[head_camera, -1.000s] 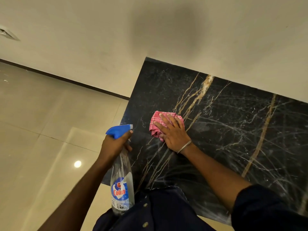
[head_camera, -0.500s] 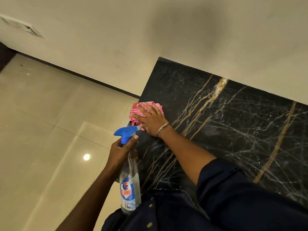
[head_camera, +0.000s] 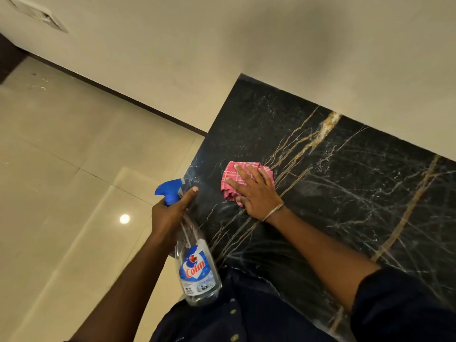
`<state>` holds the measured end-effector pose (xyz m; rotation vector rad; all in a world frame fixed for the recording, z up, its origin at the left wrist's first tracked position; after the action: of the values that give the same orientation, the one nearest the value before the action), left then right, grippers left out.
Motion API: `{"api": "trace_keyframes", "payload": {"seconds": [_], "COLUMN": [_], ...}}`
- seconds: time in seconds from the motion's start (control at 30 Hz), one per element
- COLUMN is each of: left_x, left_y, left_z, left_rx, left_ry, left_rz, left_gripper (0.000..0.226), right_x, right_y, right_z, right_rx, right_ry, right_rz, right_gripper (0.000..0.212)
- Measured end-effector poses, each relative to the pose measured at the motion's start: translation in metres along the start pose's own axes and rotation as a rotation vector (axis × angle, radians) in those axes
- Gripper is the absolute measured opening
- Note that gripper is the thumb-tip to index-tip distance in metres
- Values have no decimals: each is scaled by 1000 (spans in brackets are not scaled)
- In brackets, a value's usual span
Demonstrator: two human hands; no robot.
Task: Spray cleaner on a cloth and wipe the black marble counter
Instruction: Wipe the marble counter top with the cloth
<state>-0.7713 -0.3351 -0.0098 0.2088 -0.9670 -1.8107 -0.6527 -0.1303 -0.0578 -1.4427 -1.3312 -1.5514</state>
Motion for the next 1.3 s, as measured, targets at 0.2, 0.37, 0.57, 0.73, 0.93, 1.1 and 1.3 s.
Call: {"api": "trace_keyframes", "payload": {"seconds": [0.2,0.37,0.57,0.73,0.93,1.1,1.3], "left_x": [-4,-6,1,-2,2,5,19], "left_y": [-4,-8,-6,3,8,10,2], "left_z": [-2,1,-8,-16,-19,-20,-20], "left_rx": [72,30,17,18,7,6,-3], "left_ry": [114,75,36,1,-8,3,-18], "left_rz": [9,26,11,-22,-34,-52,-16], "left_gripper": [62,48,52,44,51,55,65], "right_x": [14,15,10,-10,-9,8,12], "right_y": [-68,-94,-28,38,9,-64,-87], "right_z": [-37,-60,-44,-16,-34,-83,-108], "right_rx": [31,79,168,94,34,94,188], "right_ry": [60,92,52,33,13,46,100], "right_rz": [-74,-99,-81,-5,-63,-114,-135], "right_gripper": [65,65,62,63,69,66,64]}}
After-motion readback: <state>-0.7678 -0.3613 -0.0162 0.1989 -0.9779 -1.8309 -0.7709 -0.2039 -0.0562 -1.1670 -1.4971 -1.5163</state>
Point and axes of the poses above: each hand's wrist, its own y-axis away from the middle knuckle, its own x-axis out of the back of the hand, z = x × y, the point moved 10 cm from there along -y, towards the middle knuckle, and after that the axes turned 1 degree about -x, right-handed, at the moved point
